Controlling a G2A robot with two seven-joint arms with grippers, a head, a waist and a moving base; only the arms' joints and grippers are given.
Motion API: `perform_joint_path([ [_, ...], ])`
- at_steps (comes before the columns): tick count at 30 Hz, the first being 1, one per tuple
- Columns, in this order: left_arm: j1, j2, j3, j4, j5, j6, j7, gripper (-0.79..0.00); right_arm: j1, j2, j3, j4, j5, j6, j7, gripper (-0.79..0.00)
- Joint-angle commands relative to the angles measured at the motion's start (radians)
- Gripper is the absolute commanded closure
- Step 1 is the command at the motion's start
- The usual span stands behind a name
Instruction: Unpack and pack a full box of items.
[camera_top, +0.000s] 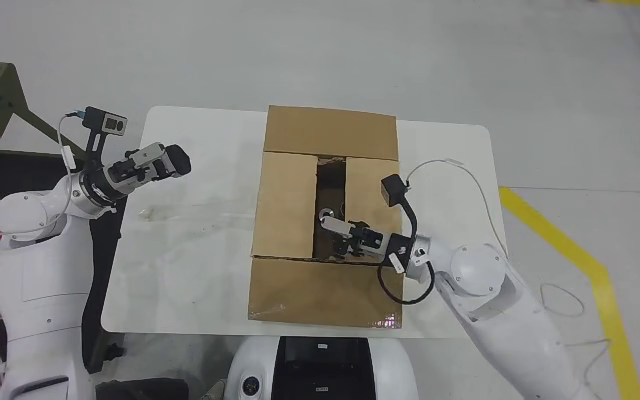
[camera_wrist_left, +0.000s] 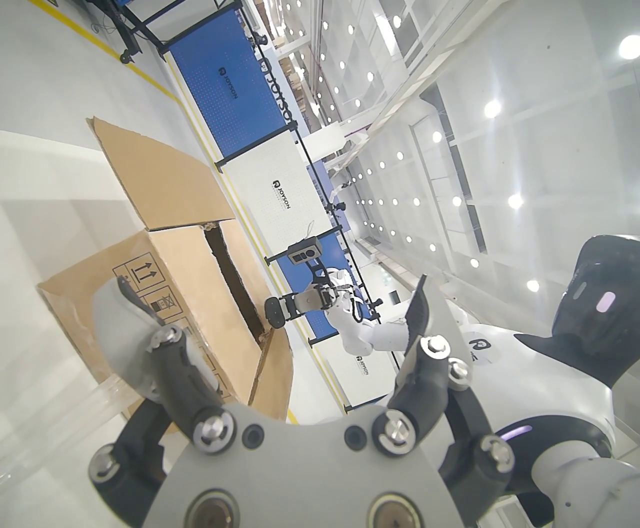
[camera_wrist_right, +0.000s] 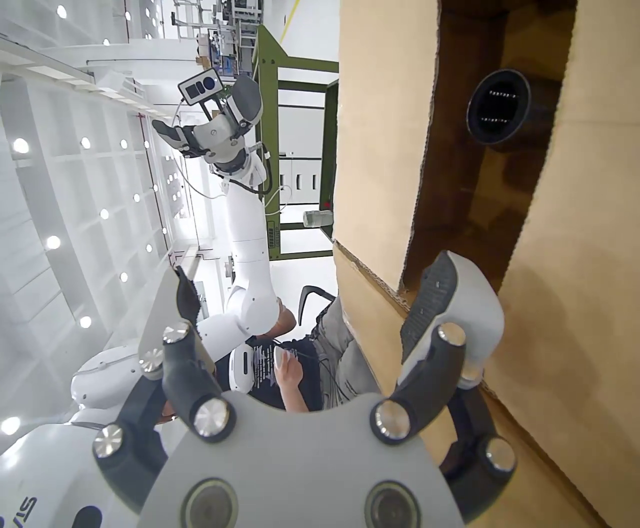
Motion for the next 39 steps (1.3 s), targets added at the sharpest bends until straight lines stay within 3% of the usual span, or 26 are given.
perform_joint_path([
  [1,0.0,0.0,0.0,0.0,0.0,0.0,0.0,-0.785,-0.001,0.0,0.001,-0.001,0.0,0.0,0.0,-0.785],
  [12,0.0,0.0,0.0,0.0,0.0,0.0,0.0,-0.785,-0.003,0.0,-0.003,0.003,-0.009,-0.001,-0.007,-0.785],
  [17,-0.005,0.004,0.028,-0.04,0.024,0.024,-0.027,-0.785,0.029,-0.015,-0.074,0.031,-0.021,-0.034,-0.01,-0.785],
  [27,-0.097,0.018,0.067,0.069,0.023,0.016,-0.1,-0.785,0.129,-0.045,-0.155,0.137,-0.02,-0.07,-0.012,-0.785],
  [35,-0.104,0.034,0.079,0.103,0.016,0.019,-0.104,-0.785,0.172,-0.06,-0.181,0.204,0.012,-0.069,0.02,-0.785],
  [39,-0.101,0.037,0.079,0.106,0.009,0.011,-0.096,-0.785,0.176,-0.072,-0.187,0.236,0.114,-0.124,0.041,-0.785],
])
